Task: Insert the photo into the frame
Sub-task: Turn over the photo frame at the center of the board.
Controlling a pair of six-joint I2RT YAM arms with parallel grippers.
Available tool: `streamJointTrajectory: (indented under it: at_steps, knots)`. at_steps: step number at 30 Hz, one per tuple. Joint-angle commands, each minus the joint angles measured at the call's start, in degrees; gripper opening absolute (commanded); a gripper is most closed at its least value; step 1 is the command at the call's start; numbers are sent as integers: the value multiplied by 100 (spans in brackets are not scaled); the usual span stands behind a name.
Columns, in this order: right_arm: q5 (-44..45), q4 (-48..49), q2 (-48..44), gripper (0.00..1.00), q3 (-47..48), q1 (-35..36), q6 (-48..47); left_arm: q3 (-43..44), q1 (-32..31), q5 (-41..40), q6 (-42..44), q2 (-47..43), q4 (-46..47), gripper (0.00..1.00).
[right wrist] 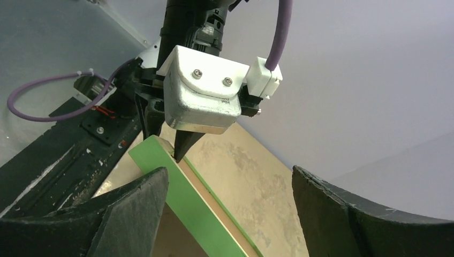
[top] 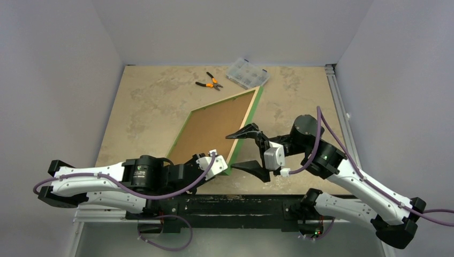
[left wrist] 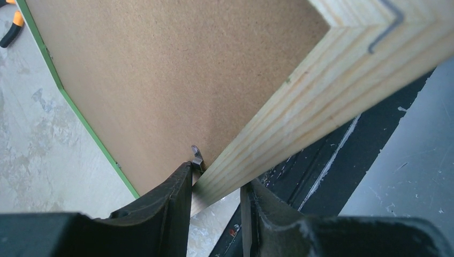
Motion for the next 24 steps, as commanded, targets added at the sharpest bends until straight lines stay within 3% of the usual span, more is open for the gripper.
streamJointTrajectory:
  at_steps: [1, 13, 19, 24]
  knots:
    - [452, -529, -158, 86, -50, 35, -398, 65, -40, 524, -770, -206, 1042, 0]
    - [484, -1451, -183, 86, 157, 37, -1205, 56, -36, 545, -775, -240, 1072, 0]
    - [-164, -1052, 152, 75, 72, 62, -1344, 64, -41, 580, -771, -206, 1103, 0]
    - [-94, -1068, 498, 65, 213, 235, -1468, 51, -38, 572, -820, -217, 1109, 0]
